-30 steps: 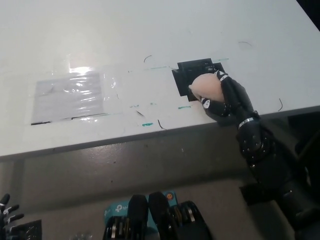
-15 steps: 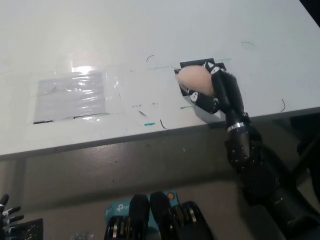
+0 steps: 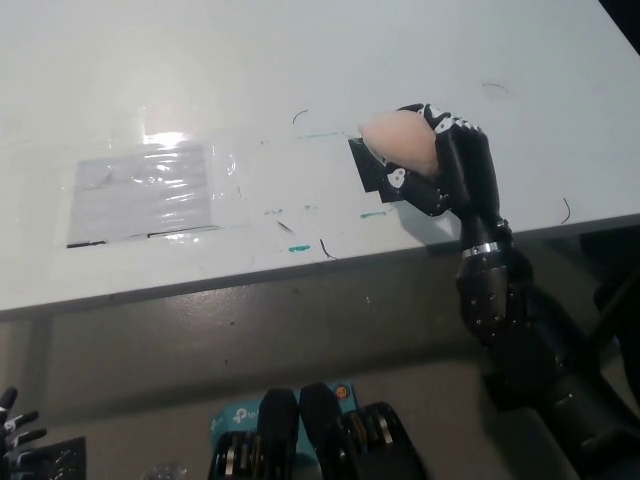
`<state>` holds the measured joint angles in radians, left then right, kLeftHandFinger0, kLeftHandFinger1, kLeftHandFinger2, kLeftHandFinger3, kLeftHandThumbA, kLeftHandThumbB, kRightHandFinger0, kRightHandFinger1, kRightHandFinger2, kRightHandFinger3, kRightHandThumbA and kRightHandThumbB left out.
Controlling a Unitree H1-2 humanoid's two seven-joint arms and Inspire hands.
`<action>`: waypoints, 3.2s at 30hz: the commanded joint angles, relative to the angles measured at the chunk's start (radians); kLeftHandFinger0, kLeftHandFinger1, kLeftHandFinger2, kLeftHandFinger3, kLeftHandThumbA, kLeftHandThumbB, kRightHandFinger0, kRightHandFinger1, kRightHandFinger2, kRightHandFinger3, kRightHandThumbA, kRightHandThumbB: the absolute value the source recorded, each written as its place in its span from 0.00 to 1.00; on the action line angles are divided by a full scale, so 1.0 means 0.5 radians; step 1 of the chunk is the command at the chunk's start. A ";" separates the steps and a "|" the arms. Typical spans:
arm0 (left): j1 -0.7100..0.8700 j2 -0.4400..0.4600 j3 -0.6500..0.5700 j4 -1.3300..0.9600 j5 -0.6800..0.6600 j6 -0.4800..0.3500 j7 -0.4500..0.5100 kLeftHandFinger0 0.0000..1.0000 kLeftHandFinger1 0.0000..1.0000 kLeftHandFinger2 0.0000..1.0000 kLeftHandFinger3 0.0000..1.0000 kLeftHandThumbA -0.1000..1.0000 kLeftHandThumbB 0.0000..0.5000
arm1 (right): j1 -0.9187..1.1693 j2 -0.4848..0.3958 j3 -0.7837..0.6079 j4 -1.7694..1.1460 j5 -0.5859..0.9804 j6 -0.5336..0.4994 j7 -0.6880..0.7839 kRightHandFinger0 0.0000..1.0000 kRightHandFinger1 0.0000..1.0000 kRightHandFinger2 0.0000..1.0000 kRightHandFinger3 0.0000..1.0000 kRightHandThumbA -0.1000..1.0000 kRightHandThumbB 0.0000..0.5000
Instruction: The robot uses its right hand to grab and squeeze a pink dumpling toy kept on the black mask on the desk
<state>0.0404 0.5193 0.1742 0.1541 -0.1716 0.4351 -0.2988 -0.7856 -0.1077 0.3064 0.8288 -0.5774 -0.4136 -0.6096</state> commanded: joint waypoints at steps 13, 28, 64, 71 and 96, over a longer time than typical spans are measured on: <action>-0.047 0.091 0.035 -0.074 -0.026 0.023 -0.036 0.73 0.81 0.90 0.96 1.00 0.22 | -0.170 -0.030 0.013 0.065 0.050 0.686 0.716 0.31 0.66 0.99 1.00 0.05 0.11; -0.039 0.077 0.048 -0.042 -0.035 -0.012 -0.032 0.70 0.79 0.86 0.92 1.00 0.24 | -0.082 -0.034 0.084 -0.332 -0.172 1.173 0.727 1.00 1.00 1.00 1.00 0.64 0.90; -0.083 0.091 0.047 -0.066 -0.008 -0.007 -0.014 0.73 0.82 0.91 0.98 1.00 0.23 | -0.079 -0.077 0.079 -0.577 -0.129 1.638 1.222 1.00 1.00 1.00 1.00 1.00 1.00; -0.084 0.094 0.047 -0.039 -0.014 -0.041 -0.033 0.72 0.81 0.89 0.96 1.00 0.31 | -0.118 -0.105 0.143 -0.558 -0.207 1.708 1.178 1.00 1.00 1.00 1.00 1.00 1.00; -0.088 0.065 0.089 -0.105 -0.031 0.069 0.000 0.74 0.81 0.89 0.93 1.00 0.28 | 0.023 -0.179 -0.060 -1.440 -0.167 1.767 1.379 1.00 1.00 1.00 1.00 1.00 1.00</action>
<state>0.0105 0.5252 0.2064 0.1351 -0.1772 0.4487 -0.2985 -0.7642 -0.1805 0.3152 0.1861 -0.6519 0.4544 0.0454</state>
